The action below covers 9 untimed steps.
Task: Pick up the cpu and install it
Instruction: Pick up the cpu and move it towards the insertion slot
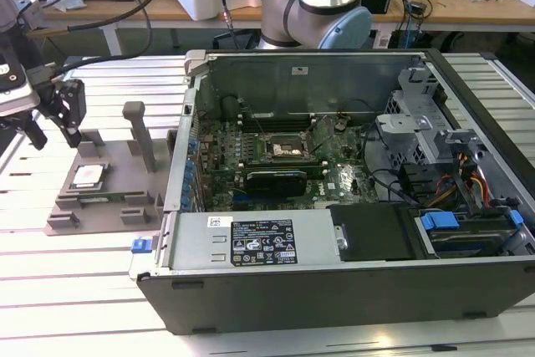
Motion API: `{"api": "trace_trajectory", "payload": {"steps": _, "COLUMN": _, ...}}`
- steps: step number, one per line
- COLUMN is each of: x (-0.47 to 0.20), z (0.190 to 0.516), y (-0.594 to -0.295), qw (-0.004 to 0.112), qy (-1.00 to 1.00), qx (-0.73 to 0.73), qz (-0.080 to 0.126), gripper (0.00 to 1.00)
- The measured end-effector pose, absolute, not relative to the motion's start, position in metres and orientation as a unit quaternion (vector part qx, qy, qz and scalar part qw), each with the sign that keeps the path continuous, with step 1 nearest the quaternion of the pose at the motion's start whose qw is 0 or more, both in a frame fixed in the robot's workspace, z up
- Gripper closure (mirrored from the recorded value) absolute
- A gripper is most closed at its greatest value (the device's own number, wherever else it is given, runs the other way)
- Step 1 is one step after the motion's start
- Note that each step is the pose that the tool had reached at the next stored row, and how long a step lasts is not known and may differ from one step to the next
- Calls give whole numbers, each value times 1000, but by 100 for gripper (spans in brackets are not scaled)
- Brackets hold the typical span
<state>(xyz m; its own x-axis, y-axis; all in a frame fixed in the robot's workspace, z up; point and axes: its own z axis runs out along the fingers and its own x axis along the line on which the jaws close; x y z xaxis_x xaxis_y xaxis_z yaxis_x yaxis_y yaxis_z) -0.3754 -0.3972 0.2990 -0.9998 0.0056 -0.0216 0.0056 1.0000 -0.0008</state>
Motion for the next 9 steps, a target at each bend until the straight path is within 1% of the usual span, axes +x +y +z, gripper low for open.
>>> {"api": "trace_trajectory", "payload": {"steps": 9, "x": -375, "z": 295, "y": -397, "qw": 11, "qy": 1000, "qx": 3, "qz": 0, "gripper": 46}}
